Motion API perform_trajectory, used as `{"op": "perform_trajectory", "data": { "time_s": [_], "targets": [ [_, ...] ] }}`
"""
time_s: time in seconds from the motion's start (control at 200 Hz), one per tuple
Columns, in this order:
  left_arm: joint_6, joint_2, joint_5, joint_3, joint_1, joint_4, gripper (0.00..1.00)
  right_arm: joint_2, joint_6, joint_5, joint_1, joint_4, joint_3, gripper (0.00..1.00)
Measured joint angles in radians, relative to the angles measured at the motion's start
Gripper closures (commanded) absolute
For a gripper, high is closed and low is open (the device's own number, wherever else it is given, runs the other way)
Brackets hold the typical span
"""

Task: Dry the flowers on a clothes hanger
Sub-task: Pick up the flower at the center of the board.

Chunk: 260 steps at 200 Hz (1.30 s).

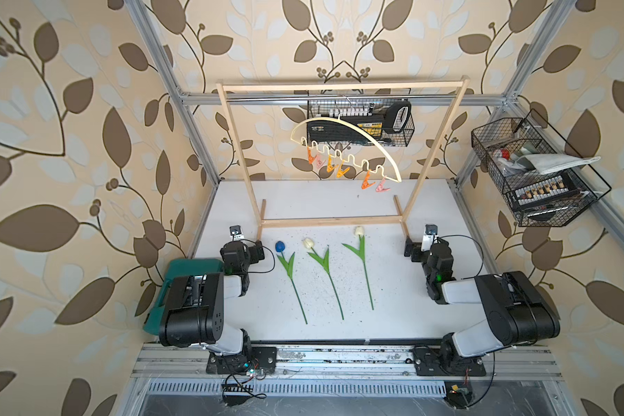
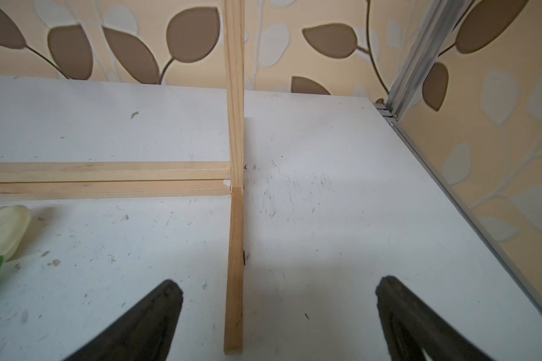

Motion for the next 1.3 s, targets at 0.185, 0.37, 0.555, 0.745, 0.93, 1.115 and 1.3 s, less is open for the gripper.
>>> {"op": "perform_trajectory", "data": {
  "time_s": [0.185,0.37,0.555,0.745,0.93,1.115,1.3],
  "targets": [
    [0.0,0.0,0.0,0.0,0.0,0.0,0.01,0.0,0.0,0.0,0.0,0.0,0.0,0.01],
    [0.0,0.0,0.0,0.0,0.0,0.0,0.01,0.0,0.0,0.0,0.0,0.0,0.0,0.01],
    [0.0,0.0,0.0,0.0,0.0,0.0,0.01,0.0,0.0,-0.001,0.0,0.0,0.0,0.01],
    [0.0,0.0,0.0,0.0,0.0,0.0,0.01,0.0,0.0,-0.003,0.0,0.0,0.0,0.01],
    [0.0,0.0,0.0,0.0,0.0,0.001,0.01,0.0,0.0,-0.003,0.0,0.002,0.0,0.01],
    [-0.018,-0.1,0.017,0.15,-0.016,-0.325,0.01,-0.23,-0.028,0.114,0.103,-0.148,-0.006,0.01],
    [-0.183,-0.323,0.003,0.352,-0.169,-0.586,0.01,-0.572,0.061,0.177,0.164,-0.563,0.194,0.01]
  ]
}}
